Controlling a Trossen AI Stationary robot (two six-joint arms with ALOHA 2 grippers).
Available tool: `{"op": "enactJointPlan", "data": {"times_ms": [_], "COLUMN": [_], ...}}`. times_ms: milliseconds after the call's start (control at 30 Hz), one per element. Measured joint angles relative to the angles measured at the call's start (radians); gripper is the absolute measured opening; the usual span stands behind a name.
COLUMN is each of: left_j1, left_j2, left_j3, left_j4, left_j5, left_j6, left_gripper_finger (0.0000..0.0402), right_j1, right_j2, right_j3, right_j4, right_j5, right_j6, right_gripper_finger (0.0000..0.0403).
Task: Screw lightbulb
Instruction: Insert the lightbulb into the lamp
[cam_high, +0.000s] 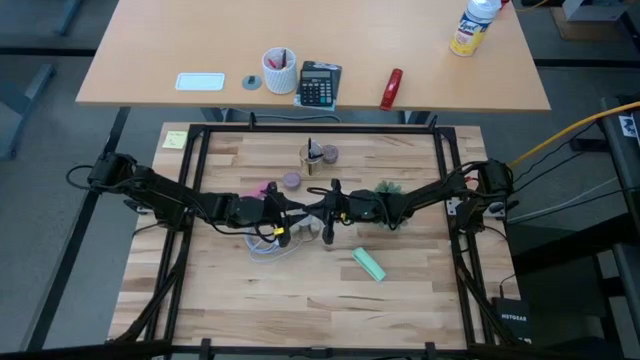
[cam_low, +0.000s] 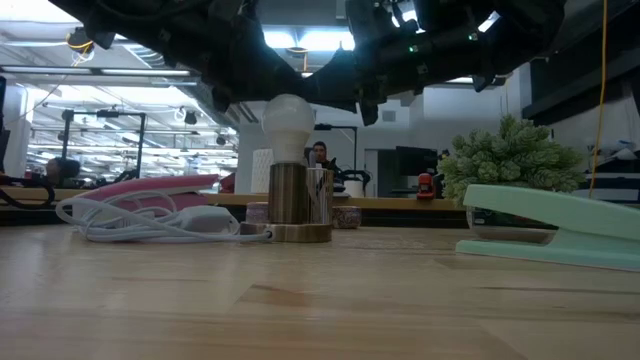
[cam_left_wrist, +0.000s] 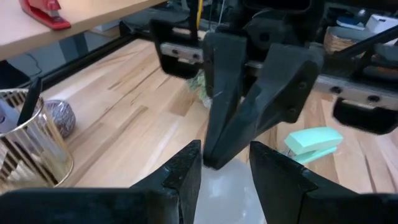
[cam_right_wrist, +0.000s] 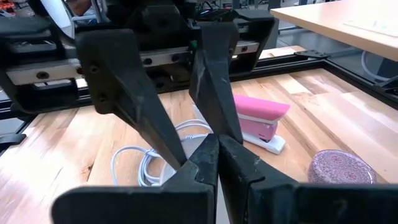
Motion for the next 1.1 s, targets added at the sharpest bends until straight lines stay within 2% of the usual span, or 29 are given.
{"op": "enactJointPlan", "data": {"times_ms": [433,667,867,967,1100], "left_j1": [0.000,0.000,-0.002,-0.002,-0.007], "left_j2": [-0.007,-0.074,-0.166,-0.214,-0.239], "left_j3": [0.000,0.001,0.002,0.002,0.002], "left_j4": [0.021,-0.004,-0.123,-0.209,-0.292], "left_j5": [-0.003,-0.044,-0.048,-0.017,0.081], "left_j6": [0.003,0.053,0.040,-0.033,-0.113], "left_gripper_finger": [0.0127,0.0127,0.0127,0.0127,0.0117], "right_j1": [0.000,0.000,0.000,0.000,0.000], "right_j2": [0.000,0.000,0.001,0.001,0.001], "right_j3": [-0.001,-0.001,-0.002,-0.002,-0.002], "right_j4": [-0.002,-0.002,0.000,0.000,0.001], "right_j5": [0.000,0.000,0.000,0.000,0.000], "right_j6": [0.000,0.000,0.000,0.000,0.000], "right_gripper_finger": [0.0014,0.0014,0.0014,0.0014,0.0014]}}
